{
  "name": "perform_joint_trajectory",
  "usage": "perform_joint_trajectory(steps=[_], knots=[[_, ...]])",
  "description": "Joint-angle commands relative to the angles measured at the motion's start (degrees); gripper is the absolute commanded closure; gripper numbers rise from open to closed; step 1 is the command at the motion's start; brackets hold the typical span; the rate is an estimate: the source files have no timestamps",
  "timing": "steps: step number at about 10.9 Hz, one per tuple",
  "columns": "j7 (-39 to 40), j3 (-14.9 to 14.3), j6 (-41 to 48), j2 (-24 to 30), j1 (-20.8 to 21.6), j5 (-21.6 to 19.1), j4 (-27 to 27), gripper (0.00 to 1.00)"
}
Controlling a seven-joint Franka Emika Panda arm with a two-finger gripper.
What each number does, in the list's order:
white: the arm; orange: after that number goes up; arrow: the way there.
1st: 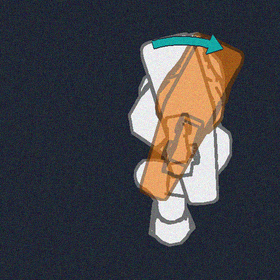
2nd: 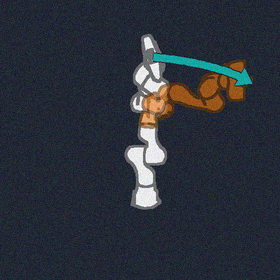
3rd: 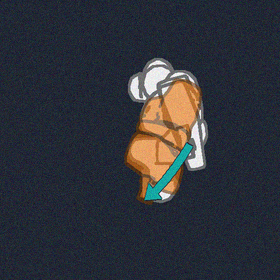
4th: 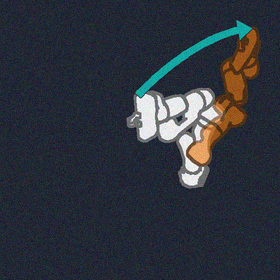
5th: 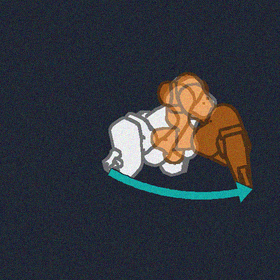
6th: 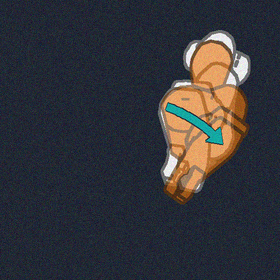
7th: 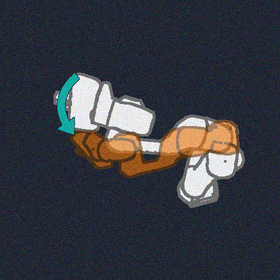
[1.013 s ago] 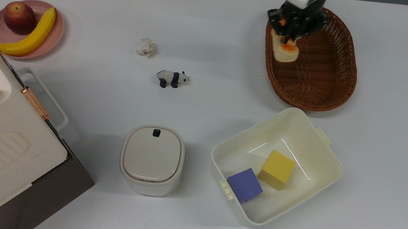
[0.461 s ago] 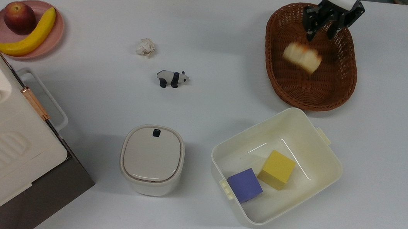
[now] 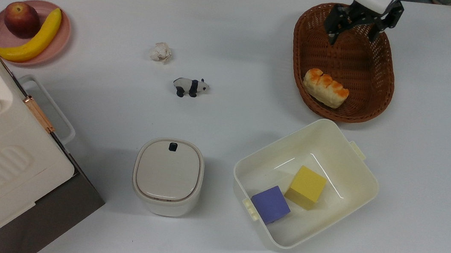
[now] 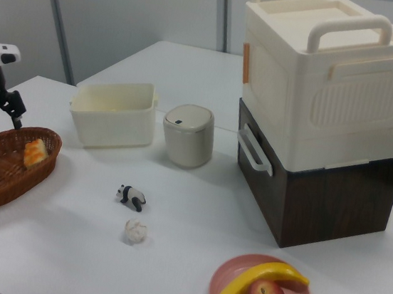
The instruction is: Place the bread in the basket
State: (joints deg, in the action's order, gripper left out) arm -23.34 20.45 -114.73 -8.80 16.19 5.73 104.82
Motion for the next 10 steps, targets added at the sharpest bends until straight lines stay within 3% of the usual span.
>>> perform_joint_trajectory(steps=[1,3,6,7,10], knots=[[-0.40,-3.21,7.92,6.23,-3.43,2.17,-0.49,0.00],[8.16,-9.78,15.64,8.71,-5.80,2.89,-5.82,0.00],[20.50,-21.38,23.67,8.89,-8.89,-2.90,-14.72,0.00],[21.48,-23.51,24.38,9.06,-10.03,-4.05,-15.60,0.00],[21.75,-25.19,24.47,8.89,-11.80,-5.99,-16.31,0.00]])
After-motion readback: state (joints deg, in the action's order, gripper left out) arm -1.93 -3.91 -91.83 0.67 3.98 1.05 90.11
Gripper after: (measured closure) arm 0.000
